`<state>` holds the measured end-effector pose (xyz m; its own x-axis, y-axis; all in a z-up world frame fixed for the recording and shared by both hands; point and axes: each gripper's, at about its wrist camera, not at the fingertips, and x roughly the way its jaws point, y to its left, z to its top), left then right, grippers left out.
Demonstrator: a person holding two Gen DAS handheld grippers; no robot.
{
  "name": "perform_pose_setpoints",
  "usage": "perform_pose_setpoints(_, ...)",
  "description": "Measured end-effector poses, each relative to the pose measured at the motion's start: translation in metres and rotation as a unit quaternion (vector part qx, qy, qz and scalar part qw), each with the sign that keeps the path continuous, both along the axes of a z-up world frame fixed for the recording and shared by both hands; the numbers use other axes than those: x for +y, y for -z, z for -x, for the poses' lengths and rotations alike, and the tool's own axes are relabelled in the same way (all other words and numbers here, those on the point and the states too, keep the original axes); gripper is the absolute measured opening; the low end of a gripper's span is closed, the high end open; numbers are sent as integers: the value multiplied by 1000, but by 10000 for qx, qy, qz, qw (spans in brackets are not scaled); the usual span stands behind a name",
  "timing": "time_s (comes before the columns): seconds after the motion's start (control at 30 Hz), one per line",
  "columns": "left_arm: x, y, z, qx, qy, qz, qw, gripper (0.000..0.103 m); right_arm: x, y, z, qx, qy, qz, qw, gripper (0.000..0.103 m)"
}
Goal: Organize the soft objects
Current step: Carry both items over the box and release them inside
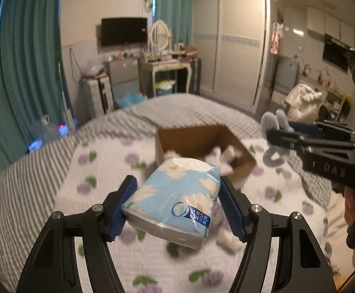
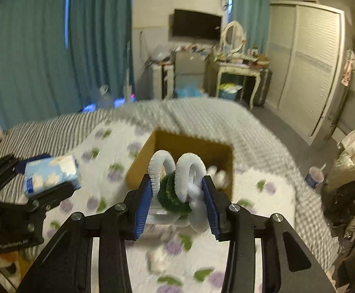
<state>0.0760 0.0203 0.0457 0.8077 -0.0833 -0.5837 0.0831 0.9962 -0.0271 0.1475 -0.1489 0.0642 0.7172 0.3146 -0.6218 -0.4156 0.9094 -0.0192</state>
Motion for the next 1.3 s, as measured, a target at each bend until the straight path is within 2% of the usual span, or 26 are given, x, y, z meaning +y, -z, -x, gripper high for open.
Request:
perform_pose_setpoints(0.1,-5,-8,-36,-94,39,-21,9999,67,-7,-13,-36,-85,194,-218,9995,41)
perform_pose_setpoints(0.2,-11,-8,-78,-107,9,-201,9997,67,-7,-12,-71,-144,305,-224,9992,41)
perform_pose_setpoints(0.4,-29,16,-149,-18,193,-402,9990,67,-3,27,-140,59,366,-249,9990,41)
perform_pose_setpoints(0.5,-36,45,-179,321,247,-529,9978,67,-6,53,-164,218,384,-328,9985,41)
perform_pose_setpoints(0.67,-38,84,-199,626,299,-570,9960,67,-16,104,-194,653,455,-446,9958,42)
perform_pose_setpoints(0.83,-42,92,-199,634,339,-433,9965,69,-28,120,-199,693,533,-568,9946,56)
perform_pose_setpoints(0.9,-45,90,-198,686,337,-422,9962,78,-31,117,-197,660,602,-627,9940,67)
perform_pose_setpoints(0.97,-45,84,-197,682,314,-464,9961,80,-34,106,-188,531,686,-586,9945,72)
perform_pose_setpoints(1.1,-45,56,-178,486,275,-658,9963,80,-38,71,-164,288,709,-517,9957,77)
perform_pose_setpoints(1.3,-32,-14,-118,-47,148,-552,9984,80,-46,5,-101,126,710,-393,9966,78)
